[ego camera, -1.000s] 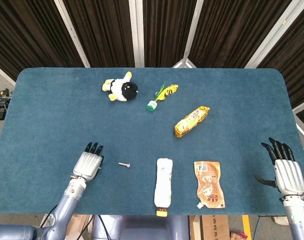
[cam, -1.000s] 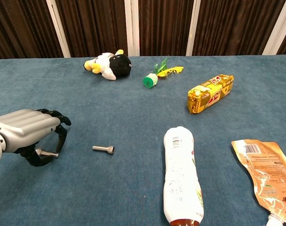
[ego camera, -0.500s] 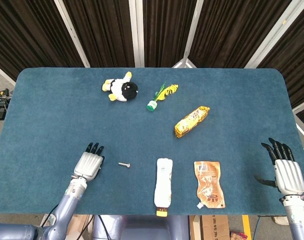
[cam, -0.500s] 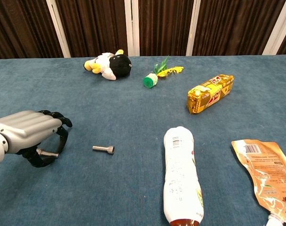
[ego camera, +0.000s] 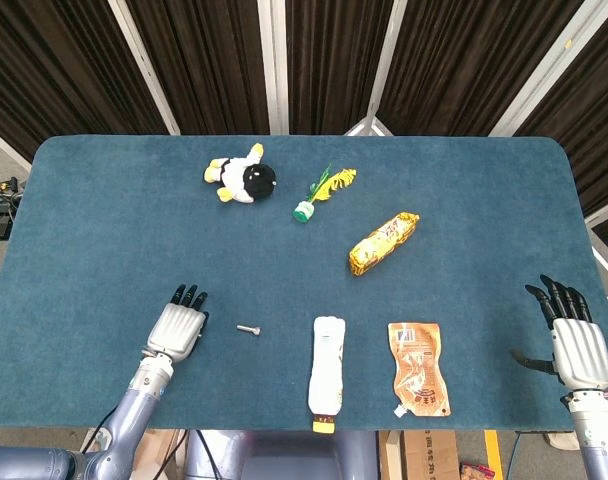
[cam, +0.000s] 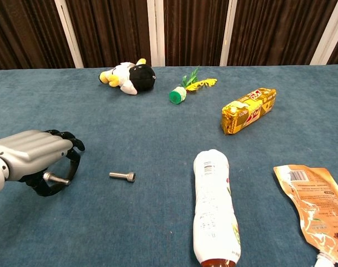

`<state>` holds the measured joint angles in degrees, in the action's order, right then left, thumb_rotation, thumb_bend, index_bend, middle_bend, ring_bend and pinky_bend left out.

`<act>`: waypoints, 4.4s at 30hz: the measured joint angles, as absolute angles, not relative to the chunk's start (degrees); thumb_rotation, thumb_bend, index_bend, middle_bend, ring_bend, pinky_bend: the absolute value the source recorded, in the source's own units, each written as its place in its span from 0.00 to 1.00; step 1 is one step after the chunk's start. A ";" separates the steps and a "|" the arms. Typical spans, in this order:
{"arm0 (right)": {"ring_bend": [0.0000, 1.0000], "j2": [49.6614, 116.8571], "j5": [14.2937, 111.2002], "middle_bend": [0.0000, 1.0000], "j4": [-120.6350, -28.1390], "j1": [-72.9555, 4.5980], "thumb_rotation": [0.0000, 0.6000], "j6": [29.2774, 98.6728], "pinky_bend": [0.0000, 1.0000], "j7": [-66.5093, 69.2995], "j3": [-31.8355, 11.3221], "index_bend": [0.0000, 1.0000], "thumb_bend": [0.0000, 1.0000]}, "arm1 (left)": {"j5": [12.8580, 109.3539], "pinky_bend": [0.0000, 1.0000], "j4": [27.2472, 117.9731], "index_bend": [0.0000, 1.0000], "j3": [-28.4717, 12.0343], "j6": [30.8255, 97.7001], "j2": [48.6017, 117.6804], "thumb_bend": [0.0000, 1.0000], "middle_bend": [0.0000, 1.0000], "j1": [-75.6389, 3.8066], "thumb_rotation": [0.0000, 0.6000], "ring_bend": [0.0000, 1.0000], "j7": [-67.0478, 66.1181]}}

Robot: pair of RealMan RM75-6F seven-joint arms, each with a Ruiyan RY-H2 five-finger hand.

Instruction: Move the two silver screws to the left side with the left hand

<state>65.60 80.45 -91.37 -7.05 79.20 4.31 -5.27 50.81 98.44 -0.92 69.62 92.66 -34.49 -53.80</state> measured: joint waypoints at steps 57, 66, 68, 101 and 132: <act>0.02 66.46 81.22 0.07 -91.39 -7.62 1.00 78.10 0.00 3.81 -4.66 0.16 0.11 | 99.98 0.00 66.45 0.60 7.25 64.31 81.61 0.56 0.13 -26.61 1.00 0.00 58.56; 0.02 66.54 81.19 0.07 -91.17 -7.65 1.00 78.14 0.00 4.01 -4.73 0.16 0.11 | 100.54 0.00 62.35 0.60 8.96 65.19 83.37 0.56 0.13 -27.09 1.00 0.00 62.70; 0.02 66.60 81.22 0.07 -91.11 -7.67 1.00 78.10 0.00 4.01 -4.71 0.16 0.11 | 100.55 0.00 61.54 0.60 9.16 65.52 83.76 0.56 0.12 -27.15 1.00 0.00 63.18; 0.02 66.82 80.88 0.07 -91.18 -7.70 1.00 78.07 0.00 3.96 -4.83 0.16 0.11 | 101.04 0.00 57.13 0.57 13.72 65.54 82.56 0.53 0.07 -28.02 1.00 0.00 64.89; 0.02 67.04 80.29 0.07 -91.58 -7.37 1.00 78.64 0.00 3.91 -5.18 0.16 0.11 | 102.08 0.00 56.58 0.53 16.26 66.89 81.49 0.42 0.07 -29.33 1.00 0.00 67.97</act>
